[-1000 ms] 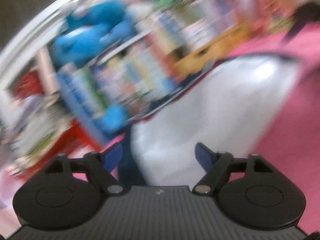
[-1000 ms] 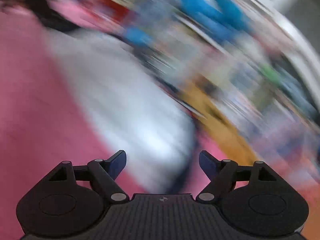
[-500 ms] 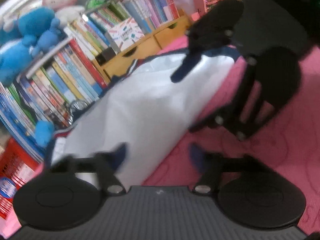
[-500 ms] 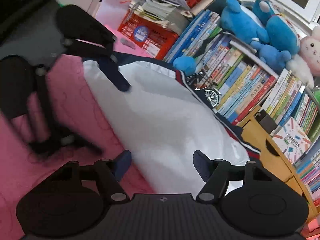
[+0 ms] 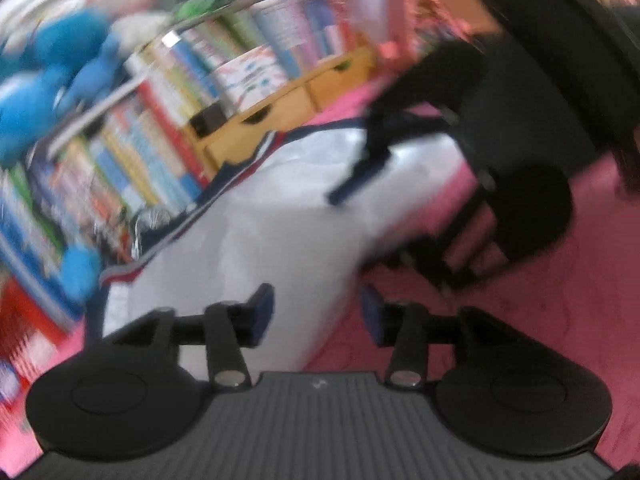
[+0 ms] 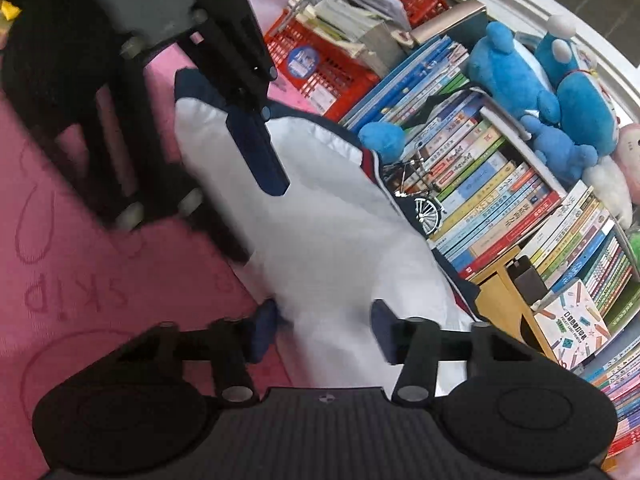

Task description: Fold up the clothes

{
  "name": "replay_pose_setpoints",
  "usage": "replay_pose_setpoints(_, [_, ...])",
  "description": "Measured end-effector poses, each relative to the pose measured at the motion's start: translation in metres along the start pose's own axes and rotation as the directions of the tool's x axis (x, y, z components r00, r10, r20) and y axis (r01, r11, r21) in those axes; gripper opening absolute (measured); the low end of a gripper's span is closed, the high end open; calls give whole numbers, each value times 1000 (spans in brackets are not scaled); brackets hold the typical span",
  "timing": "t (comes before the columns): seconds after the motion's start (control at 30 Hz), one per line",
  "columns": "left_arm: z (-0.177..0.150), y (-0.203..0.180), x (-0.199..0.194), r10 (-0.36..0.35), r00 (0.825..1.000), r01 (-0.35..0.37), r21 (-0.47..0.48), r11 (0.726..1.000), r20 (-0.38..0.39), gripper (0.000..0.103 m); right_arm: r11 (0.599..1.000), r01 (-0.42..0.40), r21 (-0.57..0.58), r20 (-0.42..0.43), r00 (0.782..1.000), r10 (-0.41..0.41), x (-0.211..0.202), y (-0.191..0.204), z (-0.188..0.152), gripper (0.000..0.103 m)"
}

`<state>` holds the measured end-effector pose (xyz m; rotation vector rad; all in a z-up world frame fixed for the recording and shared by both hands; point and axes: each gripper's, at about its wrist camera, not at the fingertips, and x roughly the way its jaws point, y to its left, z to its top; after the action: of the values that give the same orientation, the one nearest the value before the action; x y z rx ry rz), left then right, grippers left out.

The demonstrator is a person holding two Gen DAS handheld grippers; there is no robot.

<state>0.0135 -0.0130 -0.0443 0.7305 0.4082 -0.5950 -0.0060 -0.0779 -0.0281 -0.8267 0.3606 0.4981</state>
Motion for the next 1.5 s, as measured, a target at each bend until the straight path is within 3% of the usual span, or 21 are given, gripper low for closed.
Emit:
replay_pose_setpoints(0.1, [-3, -19, 15, 90, 996, -89, 130, 987, 1, 53, 998, 2, 66, 22, 1000, -3, -3, -14, 3, 44])
replay_pose_setpoints(0.17, [-4, -16, 23, 145, 989, -144, 133, 980, 2, 39, 995, -3, 98, 28, 1000, 1, -6, -20, 4, 44])
replay_pose_setpoints(0.23, [-5, -10, 31, 199, 980, -198, 118, 973, 1, 34, 999, 2, 44, 24, 1000, -3, -8, -13, 3, 44])
replay_pose_setpoints(0.33, [-1, 6, 29, 170, 985, -170, 47, 984, 4, 27, 999, 15, -41, 18, 1000, -14, -8, -1, 2, 47])
replay_pose_setpoints(0.47, [6, 14, 22, 136, 991, -136, 33, 990, 13, 20, 979, 86, -183, 33, 996, -81, 14, 15, 6, 48])
replay_pose_setpoints(0.57, [4, 10, 26, 134, 991, -133, 114, 985, 1, 22, 948, 138, -287, 51, 990, -129, 30, 27, 10, 41])
replay_pose_setpoints(0.6, [1, 5, 29, 152, 988, -150, 174, 973, 2, 23, 934, 155, -321, 58, 988, -144, 36, 31, 11, 34])
replay_pose_setpoints(0.63, [-3, 0, 33, 178, 984, -175, 245, 954, 9, 23, 919, 172, -354, 65, 985, -159, 41, 35, 12, 34])
replay_pose_setpoints(0.7, [-12, -10, 41, 229, 973, -219, 377, 900, 17, 23, 904, 182, -386, 76, 983, -166, 46, 37, 15, 30])
replay_pose_setpoints(0.73, [-17, -12, 46, 258, 966, -236, 425, 874, 4, 18, 898, 179, -402, 75, 984, -163, 48, 37, 14, 27])
replay_pose_setpoints(0.8, [-33, -6, 54, 304, 952, -246, 499, 831, -38, 12, 878, 172, -446, 64, 985, -160, 50, 37, 8, 14])
replay_pose_setpoints(0.87, [-55, 5, 58, 344, 936, -243, 563, 790, -78, 7, 843, 169, -511, 40, 984, -173, 52, 35, -7, 10])
replay_pose_setpoints(0.9, [-62, 10, 58, 359, 929, -245, 572, 783, -93, 6, 836, 162, -525, 15, 983, -181, 54, 29, -18, 10])
replay_pose_setpoints(1.1, [-83, 30, 53, 422, 897, -289, 548, 785, -132, 5, 897, 188, -399, -165, 948, -272, 47, -27, -79, 7])
replay_pose_setpoints(1.17, [-77, 33, 47, 467, 881, -360, 532, 767, -78, 5, 887, 219, -407, -146, 943, -299, 38, -30, -76, 7])
replay_pose_setpoints(1.27, [-57, 46, 9, 515, 857, -471, 409, 781, 3, 4, 869, 264, -418, -117, 933, -339, 26, -34, -73, 7])
replay_pose_setpoints(1.33, [-46, 47, -25, 512, 858, -492, 356, 795, 42, 5, 871, 293, -393, -88, 931, -353, 4, -38, -69, 7])
replay_pose_setpoints(1.4, [-43, 37, -56, 500, 862, -493, 363, 790, 84, 5, 878, 321, -355, -57, 930, -363, -23, -43, -64, 8])
replay_pose_setpoints(1.5, [-45, 14, -88, 456, 886, -456, 353, 817, 87, 5, 897, 314, -312, -41, 938, -343, -49, -39, -60, 8])
